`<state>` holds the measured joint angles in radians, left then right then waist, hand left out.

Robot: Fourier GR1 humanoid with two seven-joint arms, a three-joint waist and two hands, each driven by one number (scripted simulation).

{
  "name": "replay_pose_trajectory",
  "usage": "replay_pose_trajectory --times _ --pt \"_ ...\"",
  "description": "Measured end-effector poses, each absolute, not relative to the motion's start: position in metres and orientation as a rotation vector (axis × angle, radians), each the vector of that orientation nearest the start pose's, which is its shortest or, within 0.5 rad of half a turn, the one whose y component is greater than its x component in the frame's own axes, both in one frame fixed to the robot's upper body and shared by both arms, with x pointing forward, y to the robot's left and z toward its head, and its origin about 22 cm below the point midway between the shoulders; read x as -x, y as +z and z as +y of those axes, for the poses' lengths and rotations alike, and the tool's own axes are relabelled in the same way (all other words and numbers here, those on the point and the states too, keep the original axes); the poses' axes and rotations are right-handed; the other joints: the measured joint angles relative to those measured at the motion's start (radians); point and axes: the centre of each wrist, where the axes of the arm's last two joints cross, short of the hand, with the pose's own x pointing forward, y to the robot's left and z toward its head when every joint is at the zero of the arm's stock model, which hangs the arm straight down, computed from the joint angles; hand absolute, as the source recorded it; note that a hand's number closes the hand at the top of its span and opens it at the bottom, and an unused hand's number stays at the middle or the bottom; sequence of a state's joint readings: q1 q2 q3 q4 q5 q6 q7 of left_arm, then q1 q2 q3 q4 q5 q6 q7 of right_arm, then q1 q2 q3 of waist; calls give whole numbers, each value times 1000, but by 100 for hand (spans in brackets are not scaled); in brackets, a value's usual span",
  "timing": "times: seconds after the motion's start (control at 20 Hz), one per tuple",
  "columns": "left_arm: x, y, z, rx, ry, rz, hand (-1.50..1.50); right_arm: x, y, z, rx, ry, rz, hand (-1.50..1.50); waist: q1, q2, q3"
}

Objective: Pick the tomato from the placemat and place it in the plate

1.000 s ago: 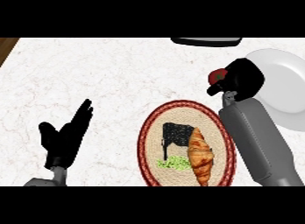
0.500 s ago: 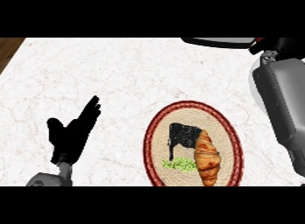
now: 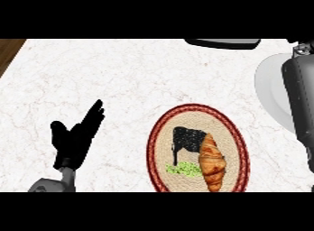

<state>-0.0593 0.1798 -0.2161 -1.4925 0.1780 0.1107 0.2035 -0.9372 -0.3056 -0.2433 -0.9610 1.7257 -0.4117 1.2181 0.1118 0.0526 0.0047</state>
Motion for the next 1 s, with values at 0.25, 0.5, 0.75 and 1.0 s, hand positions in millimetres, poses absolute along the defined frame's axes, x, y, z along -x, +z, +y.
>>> replay_pose_trajectory --times 0.25,0.5,0.75,1.0 --pt "-247 -6 221 52 -91 -1295 0 -424 172 -277 2035 -312 -791 150 -17 -8 1" --pt "-244 -9 226 38 -70 -1279 0 -412 150 -301 2112 -379 -720 150 -40 -18 2" --pt "-242 -12 229 25 -51 -1271 0 -399 128 -320 2144 -443 -658 150 -56 -26 4" --pt "-240 -13 228 22 -43 -1270 0 -387 103 -334 2163 -480 -623 150 -63 -31 3"
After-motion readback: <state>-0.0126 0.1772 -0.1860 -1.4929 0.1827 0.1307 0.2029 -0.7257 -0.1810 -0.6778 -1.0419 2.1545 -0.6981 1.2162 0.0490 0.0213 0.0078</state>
